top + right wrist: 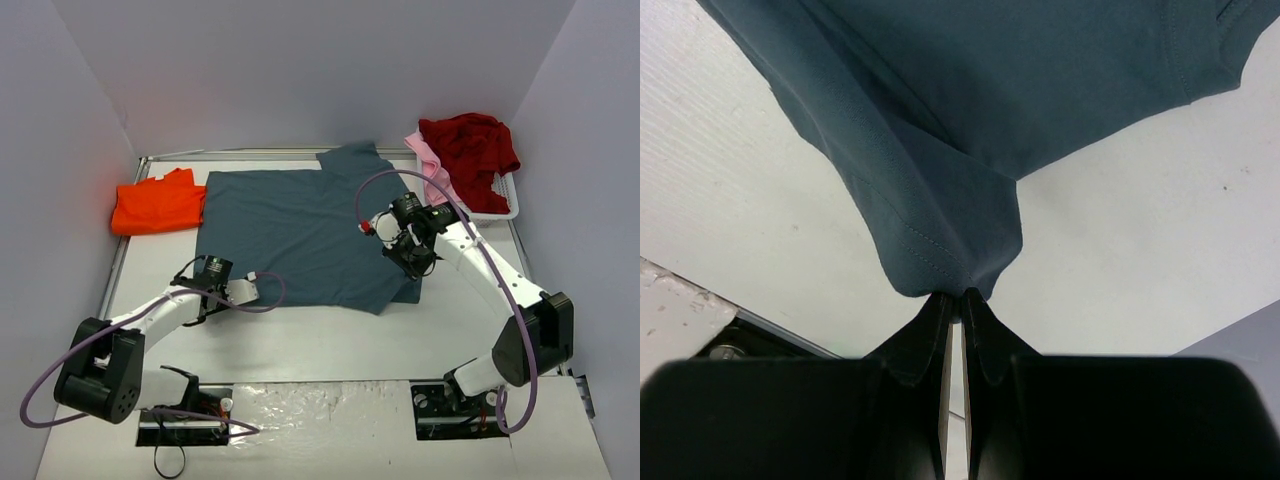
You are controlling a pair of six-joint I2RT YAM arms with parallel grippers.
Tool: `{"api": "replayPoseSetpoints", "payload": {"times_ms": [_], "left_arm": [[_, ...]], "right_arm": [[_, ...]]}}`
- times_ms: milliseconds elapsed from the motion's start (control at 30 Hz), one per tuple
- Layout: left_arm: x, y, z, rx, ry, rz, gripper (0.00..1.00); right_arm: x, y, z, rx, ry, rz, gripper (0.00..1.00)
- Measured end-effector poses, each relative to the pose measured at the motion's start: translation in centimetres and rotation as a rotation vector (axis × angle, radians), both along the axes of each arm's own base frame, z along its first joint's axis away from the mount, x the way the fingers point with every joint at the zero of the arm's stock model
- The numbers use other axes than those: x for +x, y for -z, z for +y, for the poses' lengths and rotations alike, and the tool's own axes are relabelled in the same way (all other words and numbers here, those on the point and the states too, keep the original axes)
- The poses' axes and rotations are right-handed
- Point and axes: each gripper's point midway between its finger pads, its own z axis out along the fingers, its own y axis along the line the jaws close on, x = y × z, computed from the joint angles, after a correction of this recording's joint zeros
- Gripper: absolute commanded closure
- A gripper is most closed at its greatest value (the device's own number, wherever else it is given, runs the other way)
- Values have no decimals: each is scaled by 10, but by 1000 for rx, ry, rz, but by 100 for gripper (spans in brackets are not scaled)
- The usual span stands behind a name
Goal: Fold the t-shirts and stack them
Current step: Fold the flattened tshirt in 1/3 of the way
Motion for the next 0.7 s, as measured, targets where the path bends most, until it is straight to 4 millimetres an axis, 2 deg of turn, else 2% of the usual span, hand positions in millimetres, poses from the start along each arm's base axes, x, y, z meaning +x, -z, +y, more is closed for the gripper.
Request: {"api": "replayPoseSetpoints", "payload": {"times_ms": [167, 333, 500, 700], "left_arm": [[2, -4, 1, 8, 0, -17, 98], [7, -19, 4, 15, 3, -78, 98], [11, -35, 6, 17, -5, -144, 98], [12, -42, 10, 32, -17, -171, 98]], "right_arm": [[1, 1, -1, -9, 2, 0, 100], [2, -3, -4, -23, 5, -7, 100], [12, -21, 0, -4, 4, -56, 100], [20, -39, 3, 13, 0, -104, 100]]}}
